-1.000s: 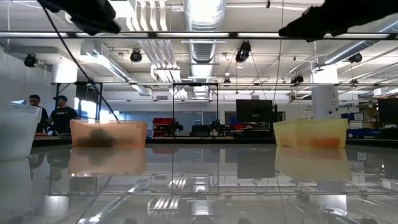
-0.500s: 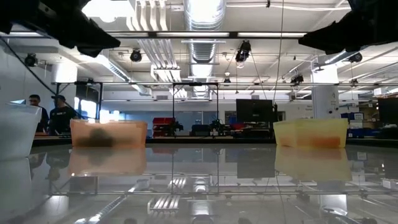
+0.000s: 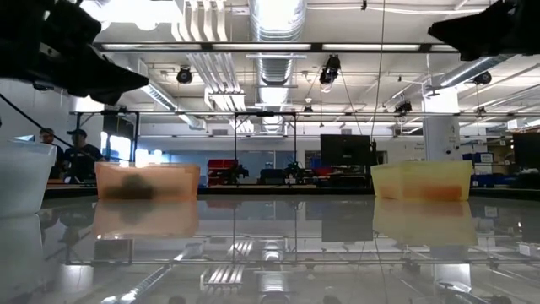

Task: Sort & place blocks by color
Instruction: Return to Home Position

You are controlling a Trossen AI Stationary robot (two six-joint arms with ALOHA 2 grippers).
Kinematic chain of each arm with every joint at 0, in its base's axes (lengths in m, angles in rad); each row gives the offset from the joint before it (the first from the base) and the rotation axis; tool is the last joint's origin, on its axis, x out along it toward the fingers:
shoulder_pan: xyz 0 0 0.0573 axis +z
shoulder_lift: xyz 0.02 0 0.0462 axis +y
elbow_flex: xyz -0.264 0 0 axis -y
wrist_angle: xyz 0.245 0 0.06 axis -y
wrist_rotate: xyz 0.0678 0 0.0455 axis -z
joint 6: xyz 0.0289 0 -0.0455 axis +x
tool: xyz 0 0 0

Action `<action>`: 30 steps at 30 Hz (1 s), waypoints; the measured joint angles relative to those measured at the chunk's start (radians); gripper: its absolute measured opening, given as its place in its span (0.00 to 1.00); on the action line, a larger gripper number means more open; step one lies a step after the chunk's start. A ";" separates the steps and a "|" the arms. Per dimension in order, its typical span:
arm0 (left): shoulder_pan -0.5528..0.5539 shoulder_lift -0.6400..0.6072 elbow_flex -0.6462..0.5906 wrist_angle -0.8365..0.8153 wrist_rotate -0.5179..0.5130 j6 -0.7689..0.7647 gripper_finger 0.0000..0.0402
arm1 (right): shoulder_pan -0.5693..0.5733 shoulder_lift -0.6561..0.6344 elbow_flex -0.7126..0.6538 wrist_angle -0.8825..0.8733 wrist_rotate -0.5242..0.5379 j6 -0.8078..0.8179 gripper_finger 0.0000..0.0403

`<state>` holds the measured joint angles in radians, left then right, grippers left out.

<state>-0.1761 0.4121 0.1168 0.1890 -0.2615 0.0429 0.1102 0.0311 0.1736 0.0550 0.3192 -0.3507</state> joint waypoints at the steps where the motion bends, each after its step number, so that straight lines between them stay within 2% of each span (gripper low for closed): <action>1: 0.000 -0.007 -0.026 0.038 0.000 0.003 0.00 | -0.005 -0.017 -0.005 -0.014 -0.011 0.001 0.25; 4: 0.000 -0.019 -0.107 0.171 0.000 0.046 0.00 | -0.018 -0.030 -0.024 0.000 -0.042 -0.011 0.22; 6: 0.000 -0.021 -0.104 0.164 0.000 0.071 0.00 | -0.028 -0.020 -0.027 0.047 -0.057 -0.017 0.19; 11: 0.000 -0.007 -0.107 0.203 -0.004 0.069 0.00 | -0.036 -0.019 -0.055 0.040 -0.093 -0.009 0.14; 18: 0.000 0.010 -0.108 0.201 -0.005 0.069 0.00 | -0.035 -0.029 -0.161 0.041 -0.098 0.018 0.10; 21: 0.000 0.024 -0.108 0.199 -0.005 0.069 0.00 | -0.035 -0.015 -0.161 -0.007 -0.185 0.024 0.09; 26: 0.000 0.050 -0.108 0.195 -0.006 0.069 0.00 | -0.034 0.003 -0.161 -0.009 -0.186 0.127 0.09; 30: 0.000 0.081 -0.108 0.194 -0.006 0.069 0.00 | -0.034 0.010 -0.162 -0.013 -0.189 0.268 0.10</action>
<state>-0.1764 0.4930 0.0086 0.3834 -0.2676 0.1123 0.0757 0.0416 0.0120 0.0422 0.1305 -0.0824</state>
